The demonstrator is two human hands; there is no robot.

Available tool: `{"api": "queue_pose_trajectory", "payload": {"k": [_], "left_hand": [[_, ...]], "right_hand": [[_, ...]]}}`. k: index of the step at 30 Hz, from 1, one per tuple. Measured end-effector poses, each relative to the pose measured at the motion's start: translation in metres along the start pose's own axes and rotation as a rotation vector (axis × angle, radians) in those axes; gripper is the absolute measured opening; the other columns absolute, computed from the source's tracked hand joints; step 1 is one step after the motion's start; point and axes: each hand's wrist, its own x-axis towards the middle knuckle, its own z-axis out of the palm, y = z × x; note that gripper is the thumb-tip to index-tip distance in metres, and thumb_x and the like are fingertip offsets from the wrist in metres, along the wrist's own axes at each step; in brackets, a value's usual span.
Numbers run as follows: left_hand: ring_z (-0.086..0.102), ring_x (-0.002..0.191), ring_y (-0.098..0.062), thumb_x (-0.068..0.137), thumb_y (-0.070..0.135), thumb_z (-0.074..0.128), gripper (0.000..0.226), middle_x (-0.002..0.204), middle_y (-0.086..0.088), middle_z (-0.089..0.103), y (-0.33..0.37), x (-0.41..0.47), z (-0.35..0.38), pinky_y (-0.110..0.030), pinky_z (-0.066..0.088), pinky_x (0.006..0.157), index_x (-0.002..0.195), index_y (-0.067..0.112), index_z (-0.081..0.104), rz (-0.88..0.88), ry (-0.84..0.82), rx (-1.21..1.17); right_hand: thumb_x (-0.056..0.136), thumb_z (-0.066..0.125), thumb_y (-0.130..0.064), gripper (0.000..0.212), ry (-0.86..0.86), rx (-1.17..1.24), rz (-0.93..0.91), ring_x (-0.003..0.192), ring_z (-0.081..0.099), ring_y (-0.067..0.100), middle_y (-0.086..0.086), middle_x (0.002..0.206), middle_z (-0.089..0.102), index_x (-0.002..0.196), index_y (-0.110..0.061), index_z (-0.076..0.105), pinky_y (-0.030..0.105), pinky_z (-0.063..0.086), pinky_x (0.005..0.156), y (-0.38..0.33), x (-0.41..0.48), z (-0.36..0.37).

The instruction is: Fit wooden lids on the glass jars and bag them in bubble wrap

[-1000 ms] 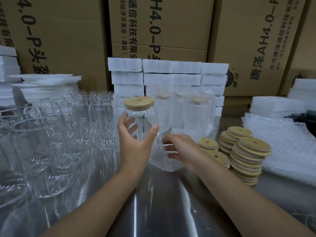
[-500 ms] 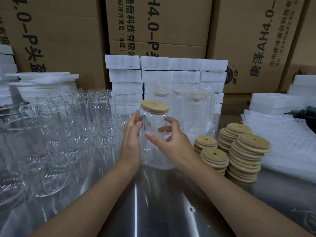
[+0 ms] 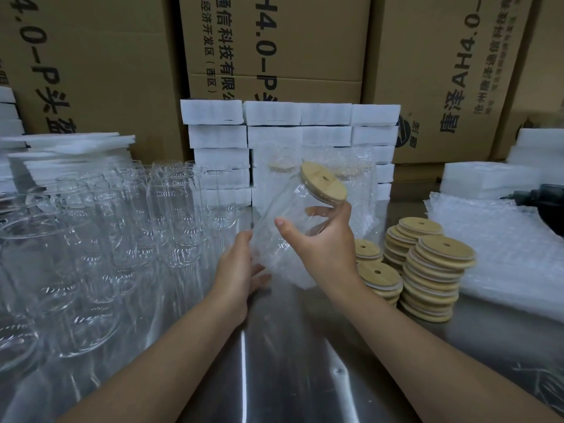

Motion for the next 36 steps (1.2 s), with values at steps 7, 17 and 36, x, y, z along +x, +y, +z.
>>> {"api": "queue_pose_trajectory", "payload": {"k": [7, 17, 36], "left_hand": [[0.059, 0.052, -0.012, 0.093, 0.014, 0.055, 0.016, 0.067, -0.005, 0.06, -0.002, 0.005, -0.002, -0.019, 0.053, 0.046, 0.079, 0.011, 0.062, 0.026, 0.108, -0.039], [0.057, 0.055, 0.0, 0.093, 0.002, 0.056, 0.017, 0.072, -0.001, 0.058, -0.003, 0.004, -0.002, -0.015, 0.051, 0.051, 0.093, 0.014, 0.068, 0.35, 0.155, 0.13], [0.017, 0.14, 0.0, 0.055, 0.029, 0.095, 0.138, 0.149, 0.016, 0.016, -0.018, 0.0, -0.003, -0.023, 0.022, 0.111, 0.154, 0.029, -0.001, 0.473, -0.289, 0.659]], "right_hand": [[0.06, 0.076, -0.063, 0.077, -0.005, -0.046, -0.021, 0.084, 0.057, 0.007, -0.017, 0.095, 0.052, 0.116, -0.023, 0.041, 0.038, 0.051, 0.077, 0.0, 0.0, -0.001], [0.059, 0.079, -0.058, 0.083, -0.051, -0.095, -0.071, 0.099, 0.054, 0.011, -0.013, 0.111, 0.053, 0.122, -0.028, 0.035, 0.035, 0.048, 0.083, 0.0, -0.001, -0.002], [0.064, 0.079, -0.056, 0.083, -0.018, 0.142, 0.081, 0.103, 0.052, 0.009, -0.02, 0.105, 0.049, 0.129, -0.026, 0.035, 0.026, 0.044, 0.081, 0.003, 0.005, -0.002]]}}
